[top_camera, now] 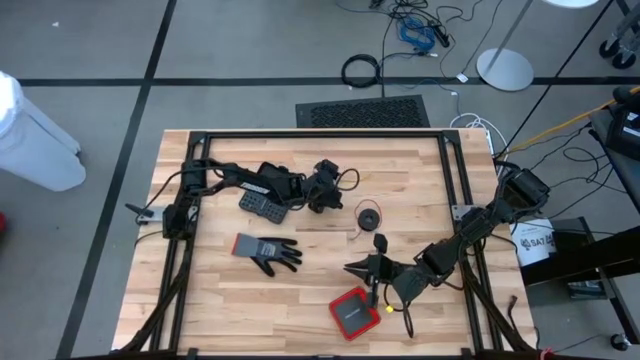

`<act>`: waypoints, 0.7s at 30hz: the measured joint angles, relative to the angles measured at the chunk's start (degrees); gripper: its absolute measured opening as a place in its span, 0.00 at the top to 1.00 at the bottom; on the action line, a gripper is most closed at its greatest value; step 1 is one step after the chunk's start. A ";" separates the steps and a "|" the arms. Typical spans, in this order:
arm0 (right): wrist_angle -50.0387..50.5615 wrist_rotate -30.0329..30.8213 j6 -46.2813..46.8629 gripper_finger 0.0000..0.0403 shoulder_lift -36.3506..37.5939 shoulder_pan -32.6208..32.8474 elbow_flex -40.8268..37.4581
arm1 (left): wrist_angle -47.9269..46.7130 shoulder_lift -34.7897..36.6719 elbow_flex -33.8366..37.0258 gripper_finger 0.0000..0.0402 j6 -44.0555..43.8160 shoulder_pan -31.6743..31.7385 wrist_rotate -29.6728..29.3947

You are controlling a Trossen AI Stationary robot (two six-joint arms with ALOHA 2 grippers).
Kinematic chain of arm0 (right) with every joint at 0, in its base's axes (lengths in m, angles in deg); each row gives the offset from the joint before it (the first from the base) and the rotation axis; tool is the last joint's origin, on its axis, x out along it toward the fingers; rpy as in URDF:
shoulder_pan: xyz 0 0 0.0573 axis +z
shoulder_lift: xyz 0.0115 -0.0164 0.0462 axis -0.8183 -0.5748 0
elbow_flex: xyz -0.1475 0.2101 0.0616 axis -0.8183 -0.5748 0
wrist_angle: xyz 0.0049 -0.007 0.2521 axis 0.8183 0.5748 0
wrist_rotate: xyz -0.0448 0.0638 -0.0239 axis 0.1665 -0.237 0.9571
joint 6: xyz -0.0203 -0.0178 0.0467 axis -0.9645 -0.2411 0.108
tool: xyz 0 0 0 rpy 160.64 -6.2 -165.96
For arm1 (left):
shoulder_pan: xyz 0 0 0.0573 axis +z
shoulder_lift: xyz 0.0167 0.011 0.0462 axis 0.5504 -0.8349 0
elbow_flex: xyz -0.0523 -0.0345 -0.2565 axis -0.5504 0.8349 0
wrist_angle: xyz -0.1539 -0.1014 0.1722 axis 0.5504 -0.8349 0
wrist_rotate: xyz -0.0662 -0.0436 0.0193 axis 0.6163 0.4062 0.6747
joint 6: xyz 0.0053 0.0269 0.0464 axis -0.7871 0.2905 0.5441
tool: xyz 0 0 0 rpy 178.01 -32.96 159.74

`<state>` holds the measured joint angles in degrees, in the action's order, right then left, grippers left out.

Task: Coil cords
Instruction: Return to Home Position

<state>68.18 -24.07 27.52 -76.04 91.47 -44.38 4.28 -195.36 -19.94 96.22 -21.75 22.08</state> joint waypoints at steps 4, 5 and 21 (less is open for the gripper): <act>1.04 0.00 0.60 0.95 0.00 0.24 0.00 | 0.06 0.16 0.01 0.14 0.07 -2.05 -2.55; 1.29 0.00 0.84 0.95 0.00 0.24 0.00 | 0.07 0.16 0.01 0.13 0.10 -2.41 -2.87; 13.29 13.11 -3.80 0.95 11.52 3.79 -0.08 | -5.14 16.44 0.01 0.12 -12.18 -4.40 -2.34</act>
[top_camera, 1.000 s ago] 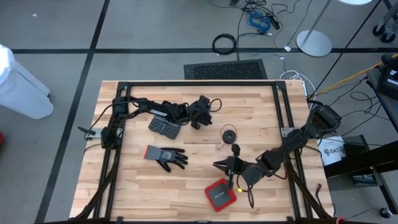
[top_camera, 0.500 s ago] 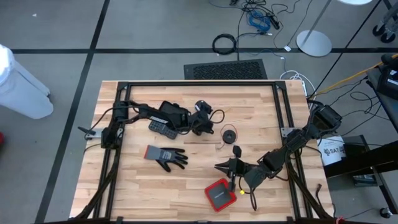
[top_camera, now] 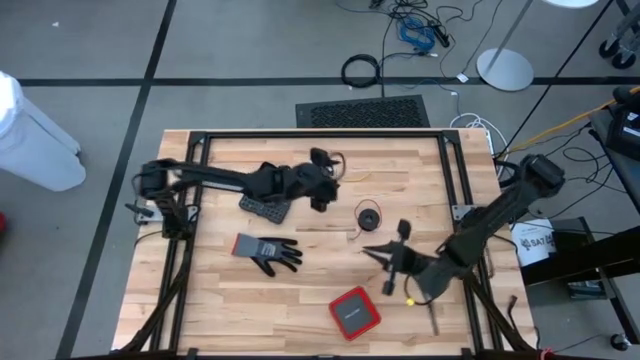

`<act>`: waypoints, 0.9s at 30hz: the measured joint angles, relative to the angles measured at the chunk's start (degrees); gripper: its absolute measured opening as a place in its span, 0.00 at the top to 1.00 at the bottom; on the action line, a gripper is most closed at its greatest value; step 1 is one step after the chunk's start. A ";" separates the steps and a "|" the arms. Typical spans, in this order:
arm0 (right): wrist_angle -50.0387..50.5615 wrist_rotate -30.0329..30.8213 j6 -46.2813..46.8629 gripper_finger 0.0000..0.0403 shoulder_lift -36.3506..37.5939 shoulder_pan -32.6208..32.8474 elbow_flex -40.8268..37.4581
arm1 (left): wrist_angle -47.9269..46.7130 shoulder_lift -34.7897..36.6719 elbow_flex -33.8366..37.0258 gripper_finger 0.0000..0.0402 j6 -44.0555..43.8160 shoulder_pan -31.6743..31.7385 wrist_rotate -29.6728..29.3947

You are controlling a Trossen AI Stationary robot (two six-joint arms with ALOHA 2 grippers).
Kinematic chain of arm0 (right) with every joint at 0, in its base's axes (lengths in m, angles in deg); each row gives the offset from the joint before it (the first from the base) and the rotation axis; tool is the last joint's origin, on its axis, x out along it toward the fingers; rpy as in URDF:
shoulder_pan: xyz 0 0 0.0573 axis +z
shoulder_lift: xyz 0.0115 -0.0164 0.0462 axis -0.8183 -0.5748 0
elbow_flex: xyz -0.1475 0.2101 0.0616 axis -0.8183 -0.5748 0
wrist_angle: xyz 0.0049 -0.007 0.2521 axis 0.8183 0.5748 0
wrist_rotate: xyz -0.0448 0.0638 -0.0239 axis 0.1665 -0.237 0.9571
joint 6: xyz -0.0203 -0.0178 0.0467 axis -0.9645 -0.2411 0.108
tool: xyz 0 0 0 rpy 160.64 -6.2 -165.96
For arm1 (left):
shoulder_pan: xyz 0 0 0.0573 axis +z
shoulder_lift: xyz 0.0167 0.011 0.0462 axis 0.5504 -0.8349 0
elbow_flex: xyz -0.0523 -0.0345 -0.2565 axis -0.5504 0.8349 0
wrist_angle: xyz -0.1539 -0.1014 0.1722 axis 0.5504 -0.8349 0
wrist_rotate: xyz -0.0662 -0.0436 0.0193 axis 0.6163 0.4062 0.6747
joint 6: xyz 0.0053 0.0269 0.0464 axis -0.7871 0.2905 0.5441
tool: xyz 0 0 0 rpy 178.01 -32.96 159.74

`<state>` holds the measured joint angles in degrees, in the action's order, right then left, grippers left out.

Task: Coil cords
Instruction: Return to Home Position

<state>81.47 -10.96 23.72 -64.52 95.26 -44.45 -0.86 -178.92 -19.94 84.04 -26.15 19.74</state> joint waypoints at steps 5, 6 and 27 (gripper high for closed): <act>12.20 0.16 -4.54 0.95 11.54 1.71 0.06 | -8.49 10.62 0.16 0.12 -10.26 0.44 5.08; 15.29 0.27 -4.51 0.95 14.12 2.11 0.06 | -8.70 12.68 0.83 0.12 -11.93 0.50 5.19; 37.20 -6.29 -21.87 0.95 65.80 10.03 -6.51 | 14.83 59.86 46.41 0.12 -33.65 -1.89 8.05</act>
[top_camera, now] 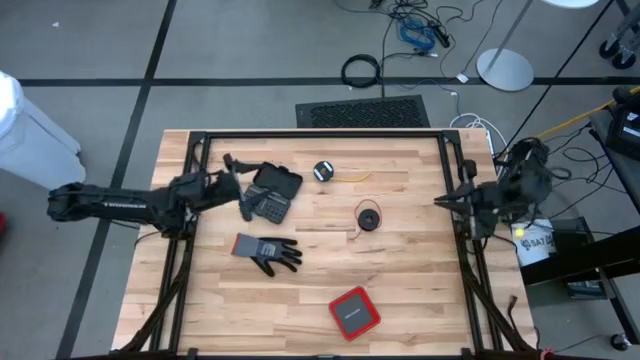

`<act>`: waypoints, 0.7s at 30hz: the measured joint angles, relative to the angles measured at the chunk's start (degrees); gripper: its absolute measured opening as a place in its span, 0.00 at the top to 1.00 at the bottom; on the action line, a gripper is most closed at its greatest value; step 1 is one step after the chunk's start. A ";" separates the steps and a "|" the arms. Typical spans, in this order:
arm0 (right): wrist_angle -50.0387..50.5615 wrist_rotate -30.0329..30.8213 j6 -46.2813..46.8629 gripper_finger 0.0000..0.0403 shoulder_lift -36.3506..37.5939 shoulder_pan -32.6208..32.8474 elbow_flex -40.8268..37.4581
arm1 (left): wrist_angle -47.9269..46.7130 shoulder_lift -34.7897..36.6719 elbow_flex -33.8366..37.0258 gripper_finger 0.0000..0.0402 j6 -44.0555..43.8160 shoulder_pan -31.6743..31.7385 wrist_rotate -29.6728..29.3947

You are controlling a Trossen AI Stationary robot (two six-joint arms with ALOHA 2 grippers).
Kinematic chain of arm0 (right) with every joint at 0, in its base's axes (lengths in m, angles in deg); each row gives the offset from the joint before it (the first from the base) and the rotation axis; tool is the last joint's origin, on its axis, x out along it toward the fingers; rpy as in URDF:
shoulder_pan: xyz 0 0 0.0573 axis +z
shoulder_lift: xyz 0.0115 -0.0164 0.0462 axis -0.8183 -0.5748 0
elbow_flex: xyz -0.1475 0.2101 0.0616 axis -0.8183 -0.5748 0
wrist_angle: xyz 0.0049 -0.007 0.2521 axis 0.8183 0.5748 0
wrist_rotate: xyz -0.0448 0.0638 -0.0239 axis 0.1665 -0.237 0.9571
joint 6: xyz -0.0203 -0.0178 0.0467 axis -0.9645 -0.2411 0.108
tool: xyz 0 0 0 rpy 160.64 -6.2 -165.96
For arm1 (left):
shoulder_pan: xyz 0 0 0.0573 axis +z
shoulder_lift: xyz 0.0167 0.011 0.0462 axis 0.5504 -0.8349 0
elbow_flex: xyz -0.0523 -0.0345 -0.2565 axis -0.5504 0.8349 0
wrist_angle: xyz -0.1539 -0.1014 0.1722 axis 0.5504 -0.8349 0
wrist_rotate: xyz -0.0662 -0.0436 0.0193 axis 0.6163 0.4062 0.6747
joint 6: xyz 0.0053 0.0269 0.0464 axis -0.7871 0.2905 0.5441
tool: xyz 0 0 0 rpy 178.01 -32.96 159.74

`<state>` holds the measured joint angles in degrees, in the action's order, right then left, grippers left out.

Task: Coil cords
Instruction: Return to Home Position

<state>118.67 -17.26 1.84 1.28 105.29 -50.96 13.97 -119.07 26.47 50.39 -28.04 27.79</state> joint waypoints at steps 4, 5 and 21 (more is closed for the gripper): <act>-12.37 -4.93 -14.75 0.95 11.60 -0.01 -7.66 | 2.90 7.07 6.09 0.12 -3.50 -1.93 0.15; -15.51 -4.73 -18.49 0.95 12.23 -0.02 -9.39 | 3.58 8.54 7.54 0.12 -4.01 -2.41 -0.13; -23.36 -7.39 -24.52 0.95 12.13 -2.72 -16.01 | 5.54 21.23 20.00 0.12 -6.90 -8.79 -6.52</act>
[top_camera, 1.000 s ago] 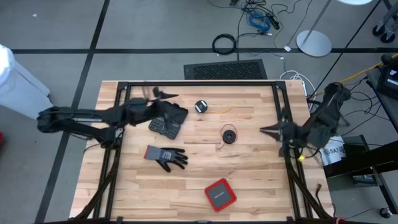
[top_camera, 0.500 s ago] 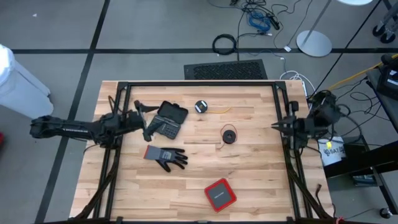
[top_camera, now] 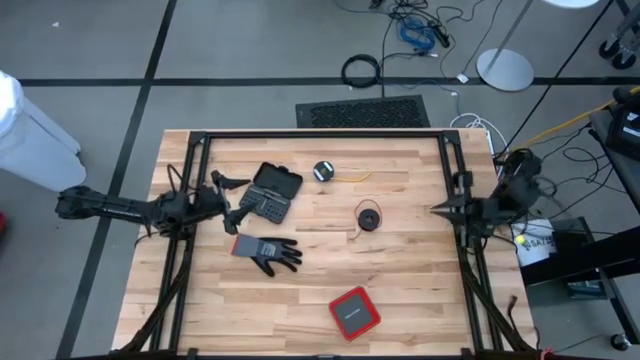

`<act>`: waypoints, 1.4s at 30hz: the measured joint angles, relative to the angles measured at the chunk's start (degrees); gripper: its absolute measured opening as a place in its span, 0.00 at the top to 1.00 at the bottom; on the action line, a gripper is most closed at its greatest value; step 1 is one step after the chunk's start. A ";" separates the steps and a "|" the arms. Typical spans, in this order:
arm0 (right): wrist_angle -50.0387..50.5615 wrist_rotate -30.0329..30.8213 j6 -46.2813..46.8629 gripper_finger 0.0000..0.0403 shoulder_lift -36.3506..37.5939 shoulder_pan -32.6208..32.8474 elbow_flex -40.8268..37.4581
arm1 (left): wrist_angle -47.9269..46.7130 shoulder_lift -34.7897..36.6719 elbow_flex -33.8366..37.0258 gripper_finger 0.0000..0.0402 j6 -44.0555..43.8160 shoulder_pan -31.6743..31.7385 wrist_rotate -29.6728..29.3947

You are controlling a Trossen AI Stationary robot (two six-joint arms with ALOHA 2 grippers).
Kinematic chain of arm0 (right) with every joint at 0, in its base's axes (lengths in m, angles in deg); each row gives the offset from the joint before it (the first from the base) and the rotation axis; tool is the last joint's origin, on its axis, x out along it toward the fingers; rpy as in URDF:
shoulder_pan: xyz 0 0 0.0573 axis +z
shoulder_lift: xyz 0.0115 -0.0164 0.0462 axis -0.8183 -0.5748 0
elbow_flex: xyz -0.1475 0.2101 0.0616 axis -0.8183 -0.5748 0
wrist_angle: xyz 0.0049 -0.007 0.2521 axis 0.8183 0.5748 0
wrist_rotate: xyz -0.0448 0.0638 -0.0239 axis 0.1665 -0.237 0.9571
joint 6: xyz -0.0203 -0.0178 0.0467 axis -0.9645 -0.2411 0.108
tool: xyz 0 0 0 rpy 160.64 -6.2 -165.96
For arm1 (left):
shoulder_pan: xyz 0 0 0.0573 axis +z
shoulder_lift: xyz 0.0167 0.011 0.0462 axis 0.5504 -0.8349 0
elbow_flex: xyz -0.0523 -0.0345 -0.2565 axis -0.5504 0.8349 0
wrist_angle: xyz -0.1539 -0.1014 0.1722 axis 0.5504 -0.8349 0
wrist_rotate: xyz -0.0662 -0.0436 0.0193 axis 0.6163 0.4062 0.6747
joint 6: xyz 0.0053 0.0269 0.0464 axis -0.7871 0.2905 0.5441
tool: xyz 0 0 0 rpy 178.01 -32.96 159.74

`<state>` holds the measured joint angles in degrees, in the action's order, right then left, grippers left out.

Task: Coil cords
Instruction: Return to Home Position

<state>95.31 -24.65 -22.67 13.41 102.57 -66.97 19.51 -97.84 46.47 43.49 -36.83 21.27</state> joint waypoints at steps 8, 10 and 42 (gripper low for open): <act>-26.27 -1.89 -5.78 0.95 0.03 -4.20 -17.66 | 0.80 0.23 0.00 0.12 1.36 -0.62 -0.98; -30.81 -1.11 -7.31 0.95 0.02 -5.87 -20.11 | 0.76 0.23 0.00 0.12 1.28 -0.62 -0.98; -14.48 -35.72 18.12 0.98 -0.01 -55.18 -19.72 | -2.31 0.23 0.00 0.12 0.36 2.42 -6.58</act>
<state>80.84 -60.37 -4.56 13.40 47.39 -86.69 17.19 -97.61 46.47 43.85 -34.41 14.69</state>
